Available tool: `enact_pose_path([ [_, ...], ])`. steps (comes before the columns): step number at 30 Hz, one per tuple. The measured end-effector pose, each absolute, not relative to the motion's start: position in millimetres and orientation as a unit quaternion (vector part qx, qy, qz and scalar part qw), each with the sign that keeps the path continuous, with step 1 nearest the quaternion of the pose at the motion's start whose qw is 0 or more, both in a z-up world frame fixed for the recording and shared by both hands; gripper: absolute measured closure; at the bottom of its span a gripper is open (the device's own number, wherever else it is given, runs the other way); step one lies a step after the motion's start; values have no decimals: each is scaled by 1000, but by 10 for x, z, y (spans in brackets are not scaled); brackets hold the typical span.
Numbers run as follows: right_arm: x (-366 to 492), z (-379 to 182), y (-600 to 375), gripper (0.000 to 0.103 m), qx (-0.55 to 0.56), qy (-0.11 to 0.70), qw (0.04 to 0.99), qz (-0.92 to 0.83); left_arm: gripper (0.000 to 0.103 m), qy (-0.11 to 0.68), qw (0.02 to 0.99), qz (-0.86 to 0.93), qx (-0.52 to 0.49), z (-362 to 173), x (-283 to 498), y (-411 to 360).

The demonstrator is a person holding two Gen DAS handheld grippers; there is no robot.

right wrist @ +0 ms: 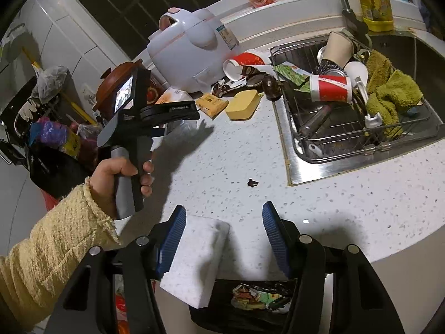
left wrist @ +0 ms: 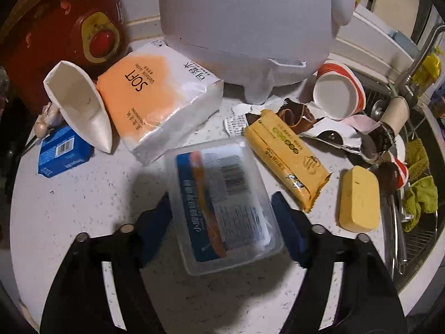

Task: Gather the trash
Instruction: 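Carry the foam block and clear box with both grippers toward the black trash bag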

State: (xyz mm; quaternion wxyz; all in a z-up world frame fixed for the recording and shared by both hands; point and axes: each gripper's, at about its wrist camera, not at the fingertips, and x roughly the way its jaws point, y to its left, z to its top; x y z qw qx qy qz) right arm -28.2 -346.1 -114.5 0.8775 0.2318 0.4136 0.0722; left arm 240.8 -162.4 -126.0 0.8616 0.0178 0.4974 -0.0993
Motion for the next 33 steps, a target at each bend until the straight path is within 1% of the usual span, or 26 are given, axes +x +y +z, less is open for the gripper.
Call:
enact_pose_path([
  [1,-298,-1145,-3461,46,228,414,879,69,39,496,862,-100,19,-1251,2399,-1612],
  [7,-363,-1161,-3291,46,186,423,885,63,42,491,863,-113,-15,-1182,2219,-1330],
  [10,-365,-1180,-3092,42,160,428,888,53,42,480,869,-121,-22,-1085,2051,-1117],
  [13,-350,-1225,-2819,41,118,433,893,41,42,470,873,-125,-28,-1003,1885,-895],
  [15,-335,-1264,-2661,38,95,435,895,34,42,466,874,-131,-40,-966,1796,-776],
  [22,-267,-1426,-2231,38,14,438,899,0,42,444,882,-149,-56,-820,1396,-372],
  [24,-261,-1442,-2182,45,-4,433,901,-6,42,441,882,-154,-60,-789,1286,-295],
  [29,-266,-1419,-2142,54,-14,431,902,2,42,423,890,-163,-47,-729,876,-11],
  [30,-276,-1384,-2139,76,-6,430,903,14,42,421,891,-166,-46,-725,788,53],
  [31,-295,-1336,-2122,88,-1,428,903,27,42,420,891,-169,-45,-725,649,151],
  [32,-319,-1264,-2086,103,2,428,903,43,42,420,890,-172,-48,-738,560,221],
  [33,-342,-1228,-2037,103,-1,429,901,53,42,421,889,-174,-49,-753,489,279],
])
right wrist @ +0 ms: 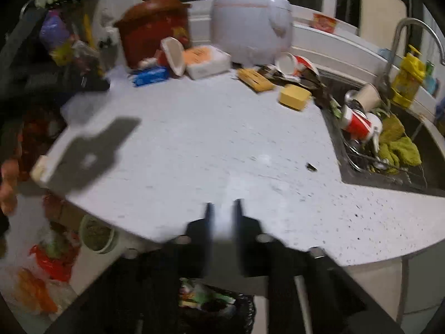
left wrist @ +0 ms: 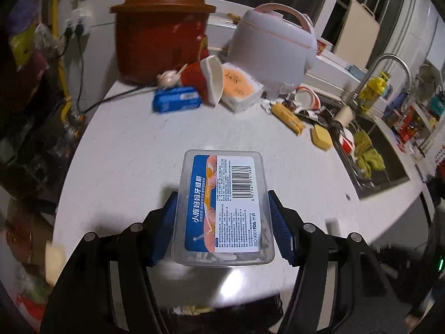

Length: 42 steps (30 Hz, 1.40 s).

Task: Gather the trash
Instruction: 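Carry the foam block and clear box with both grippers toward the black trash bag, then lower both held items into the trash bag and open both grippers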

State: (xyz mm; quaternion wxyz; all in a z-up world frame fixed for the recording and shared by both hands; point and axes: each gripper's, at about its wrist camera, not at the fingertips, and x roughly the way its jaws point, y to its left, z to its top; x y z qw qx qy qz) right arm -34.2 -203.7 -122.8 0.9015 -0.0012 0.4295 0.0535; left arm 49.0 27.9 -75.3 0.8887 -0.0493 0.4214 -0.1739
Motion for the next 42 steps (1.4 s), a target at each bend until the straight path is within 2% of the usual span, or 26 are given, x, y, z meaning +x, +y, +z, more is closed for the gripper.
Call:
enact_pose_path([
  [5,-314,-1305,-1984,103,-19,436,899,51,42,447,879,-155,-59,-985,139,611],
  [6,-337,-1279,-1999,98,-26,429,902,39,42,447,879,-153,-62,-999,99,642],
  [7,-376,-1245,-2017,86,-36,417,908,28,42,446,880,-151,-67,-1007,61,673],
  [8,-426,-1217,-2039,43,-44,402,914,16,42,444,880,-151,-72,-1010,26,699],
  [9,-455,-1213,-2051,26,-49,393,918,12,42,443,880,-153,-78,-1009,3,713],
  [11,-452,-1280,-2041,39,-67,398,915,11,42,439,881,-154,-82,-1003,-57,724],
  [12,-423,-1320,-2052,41,-67,403,913,5,42,438,881,-157,-81,-1001,-76,717],
  [17,-369,-1481,-2131,41,-49,407,912,-6,42,438,879,-170,-78,-973,-175,718],
  [20,-338,-1495,-2120,46,-59,406,912,-9,42,439,878,-176,-76,-959,-223,716],
  [22,-331,-1497,-2131,46,-62,403,913,-16,42,438,878,-177,-74,-958,-246,705],
  [24,-303,-1507,-2155,35,-62,407,911,-26,42,437,878,-179,-75,-950,-270,692],
  [33,-262,-1514,-2308,48,-4,419,908,1,42,438,876,-186,-75,-945,-374,698],
  [42,-630,-1105,-1975,47,26,427,894,130,42,482,848,-210,-67,-1156,-793,732],
])
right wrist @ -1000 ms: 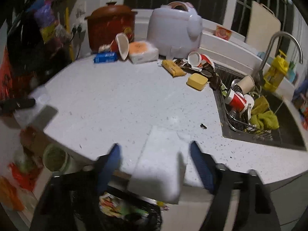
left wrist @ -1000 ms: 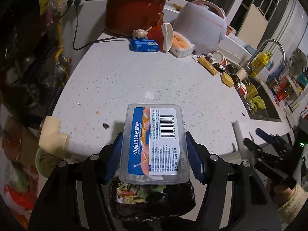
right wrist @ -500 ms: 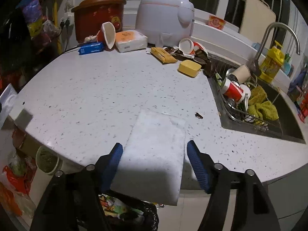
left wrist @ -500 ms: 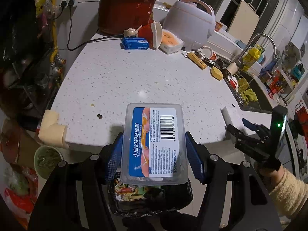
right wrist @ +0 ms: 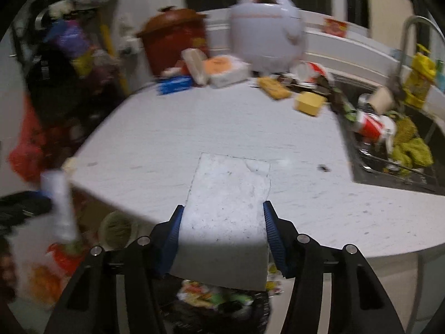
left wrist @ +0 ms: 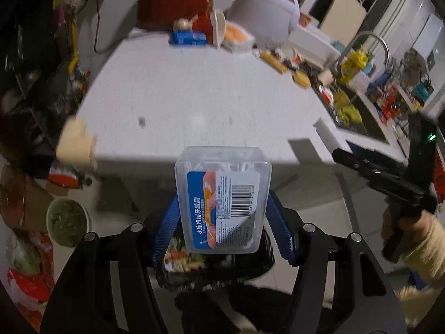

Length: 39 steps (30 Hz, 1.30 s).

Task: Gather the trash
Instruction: 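Lower both held items into the trash bag and open both grippers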

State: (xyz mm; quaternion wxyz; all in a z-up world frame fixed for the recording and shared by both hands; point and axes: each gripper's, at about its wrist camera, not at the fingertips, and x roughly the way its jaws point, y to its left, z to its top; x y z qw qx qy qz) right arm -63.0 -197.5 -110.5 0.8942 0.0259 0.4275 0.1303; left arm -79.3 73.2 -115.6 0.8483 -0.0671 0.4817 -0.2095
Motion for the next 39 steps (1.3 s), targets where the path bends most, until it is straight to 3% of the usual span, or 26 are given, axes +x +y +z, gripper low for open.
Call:
enact_pose_path([
  [4,-925,-1229,-1731,47,24,475,858,193,42,532,816,-215,-69,-1531,-968,701],
  [8,-1093,-1729,-1563,47,14,528,824,205,42,575,785,-220,-72,-2125,-1028,599],
  [16,-842,-3519,-1482,45,-1,618,770,158,43,671,716,-186,-63,-3923,-728,385],
  [20,-663,-4299,-1438,30,-22,662,739,125,41,735,663,-140,-34,-4795,-547,354],
  [22,-642,-4509,-1442,30,-26,674,731,106,28,753,647,-118,-30,-4995,-515,408],
  [23,-640,-4548,-1456,30,-28,676,730,98,26,757,643,-112,-30,-5036,-518,440],
  [28,-728,-4491,-1615,26,-19,685,723,95,22,757,642,-121,-16,-4822,-612,564],
  [31,-776,-4215,-1769,26,3,681,725,99,22,731,667,-140,-24,-4359,-696,590],
  [33,-808,-3747,-1799,27,31,658,743,122,22,702,692,-169,-27,-3857,-730,573],
  [35,-819,-3127,-1790,27,49,617,769,160,15,675,712,-194,-28,-3412,-752,540],
  [39,-819,-1904,-1785,19,61,520,821,229,14,603,760,-238,-35,-2414,-757,364],
])
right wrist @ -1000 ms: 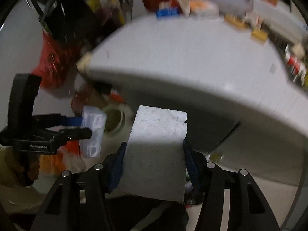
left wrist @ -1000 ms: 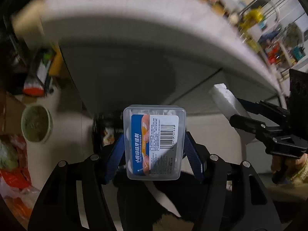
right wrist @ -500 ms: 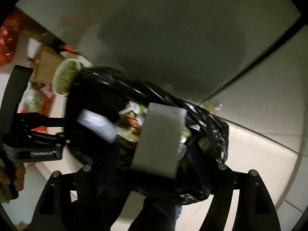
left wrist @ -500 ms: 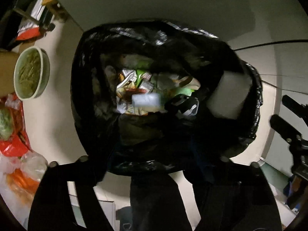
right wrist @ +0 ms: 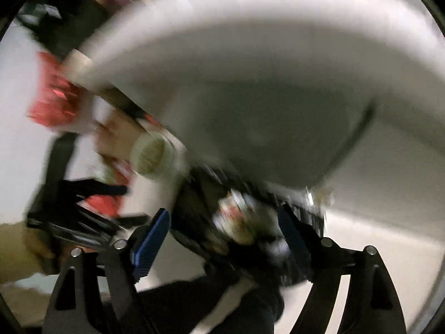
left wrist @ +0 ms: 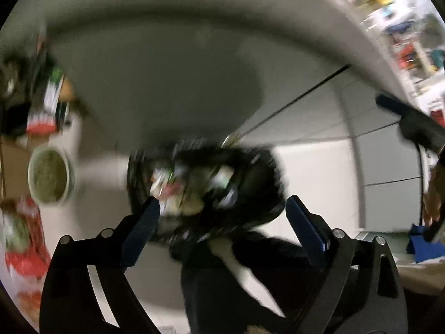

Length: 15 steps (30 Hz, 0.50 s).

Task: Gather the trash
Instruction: 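Lower both held items into the trash bag and open both grippers, then grasp the yellow sponge with right gripper while left reaches the yellow snack bar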

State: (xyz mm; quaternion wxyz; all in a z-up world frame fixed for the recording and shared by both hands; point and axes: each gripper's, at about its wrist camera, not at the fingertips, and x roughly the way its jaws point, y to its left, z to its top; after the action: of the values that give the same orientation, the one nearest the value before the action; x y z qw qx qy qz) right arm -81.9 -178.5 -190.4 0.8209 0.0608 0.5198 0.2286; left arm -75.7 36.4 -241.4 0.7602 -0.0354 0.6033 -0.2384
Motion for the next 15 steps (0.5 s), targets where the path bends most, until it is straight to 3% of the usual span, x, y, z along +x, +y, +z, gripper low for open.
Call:
enact_pose_path([
  [3,-696,-1106,-1941,5,51,424,874,232,13,544,798,-254,-43,-1806,-691,230],
  [5,-483,-798,-2082,6,35,378,901,208,13,521,814,-253,-51,-1602,-616,149],
  [11,654,-818,-2691,6,66,359,929,55,13,491,835,-237,-70,-1348,-482,0],
  [13,1071,-988,-2858,13,79,386,919,12,13,493,836,-228,-75,-1332,-456,-22],
  [15,1364,-1162,-3029,32,104,414,904,1,13,493,839,-217,-80,-1324,-471,-4],
])
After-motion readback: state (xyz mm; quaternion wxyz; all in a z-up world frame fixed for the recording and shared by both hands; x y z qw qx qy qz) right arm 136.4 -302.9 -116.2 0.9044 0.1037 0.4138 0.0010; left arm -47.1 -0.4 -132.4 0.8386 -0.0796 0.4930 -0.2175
